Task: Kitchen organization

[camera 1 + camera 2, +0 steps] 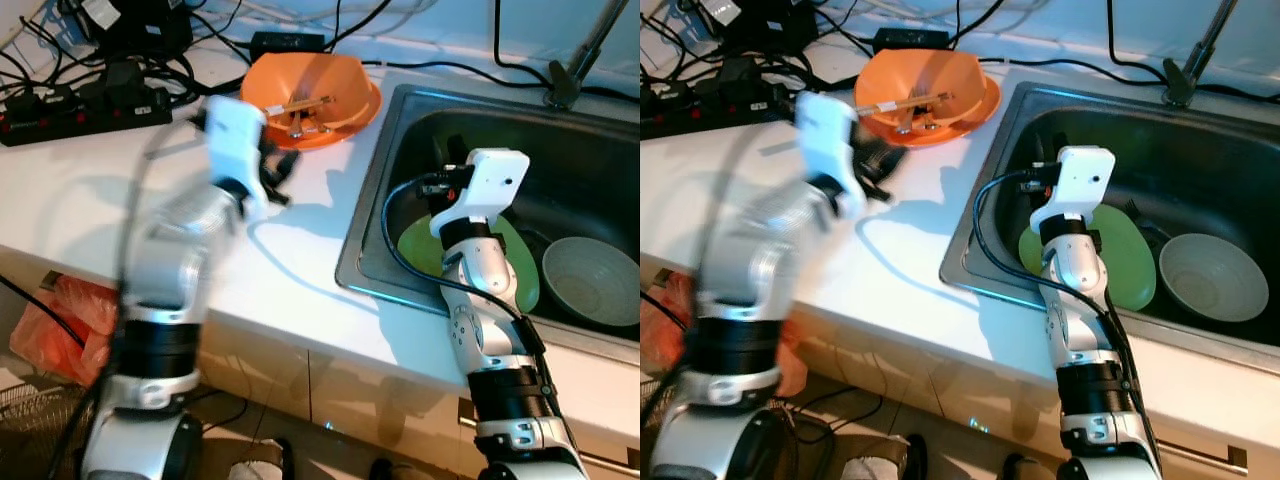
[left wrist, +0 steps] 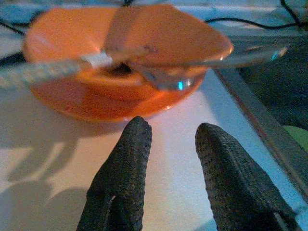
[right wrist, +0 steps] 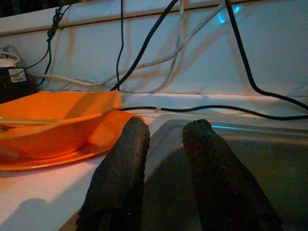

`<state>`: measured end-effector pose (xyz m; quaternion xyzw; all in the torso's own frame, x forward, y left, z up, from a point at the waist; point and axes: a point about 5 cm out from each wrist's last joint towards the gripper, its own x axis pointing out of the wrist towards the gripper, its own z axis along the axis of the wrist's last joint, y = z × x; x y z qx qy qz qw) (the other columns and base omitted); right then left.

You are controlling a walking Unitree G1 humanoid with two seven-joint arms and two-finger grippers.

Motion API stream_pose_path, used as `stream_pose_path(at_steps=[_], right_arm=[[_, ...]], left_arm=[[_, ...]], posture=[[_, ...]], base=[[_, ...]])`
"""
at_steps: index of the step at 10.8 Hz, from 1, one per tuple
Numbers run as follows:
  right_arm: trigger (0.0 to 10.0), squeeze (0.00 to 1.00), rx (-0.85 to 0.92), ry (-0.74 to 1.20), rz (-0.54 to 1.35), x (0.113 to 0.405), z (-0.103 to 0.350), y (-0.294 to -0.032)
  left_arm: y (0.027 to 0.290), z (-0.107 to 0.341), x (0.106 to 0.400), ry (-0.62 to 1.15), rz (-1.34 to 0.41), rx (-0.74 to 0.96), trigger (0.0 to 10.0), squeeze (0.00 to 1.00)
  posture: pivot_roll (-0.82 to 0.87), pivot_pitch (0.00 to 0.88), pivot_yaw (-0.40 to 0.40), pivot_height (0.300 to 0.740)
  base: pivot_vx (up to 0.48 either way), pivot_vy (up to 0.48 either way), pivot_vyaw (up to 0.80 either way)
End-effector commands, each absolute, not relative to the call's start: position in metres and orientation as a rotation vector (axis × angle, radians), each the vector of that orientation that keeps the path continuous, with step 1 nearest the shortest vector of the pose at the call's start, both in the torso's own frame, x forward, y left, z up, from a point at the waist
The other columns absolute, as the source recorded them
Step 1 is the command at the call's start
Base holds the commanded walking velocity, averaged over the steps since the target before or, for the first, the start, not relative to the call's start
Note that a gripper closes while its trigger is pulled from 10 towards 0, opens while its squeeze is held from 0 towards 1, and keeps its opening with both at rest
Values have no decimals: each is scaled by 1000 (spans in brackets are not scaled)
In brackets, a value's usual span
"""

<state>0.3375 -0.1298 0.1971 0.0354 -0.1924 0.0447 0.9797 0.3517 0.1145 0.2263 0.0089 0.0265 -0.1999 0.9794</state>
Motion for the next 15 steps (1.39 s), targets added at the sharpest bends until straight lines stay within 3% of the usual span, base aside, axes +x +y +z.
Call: stream_pose_path(at_steps=[1,5,6,7,8,15], right_arm=[[10000,0,81,-359,78,337,188,-132],[10000,0,80,-363,71,336,188,-133],[10000,0,81,-363,72,336,188,-133],[10000,0,81,-362,73,336,188,-133],[10000,0,82,-362,73,336,188,-133],[10000,0,80,-367,74,336,188,-132]], left_arm=[[115,220,355,65,-388,28,10000,1000],[101,217,361,26,-401,13,10000,1000],[99,221,361,2,-404,24,10000,216],[99,222,361,-13,-395,11,10000,0],[99,222,362,-18,-390,-7,0,0],[101,227,375,-32,-356,-8,0,0]], posture=[[211,139,31,740],[203,140,33,740],[204,141,34,740],[204,140,34,740],[200,138,34,740],[188,118,42,740]], base=[[0,0,0],[0,0,0],[0,0,0],[0,0,0],[0,0,0],[0,0,0]])
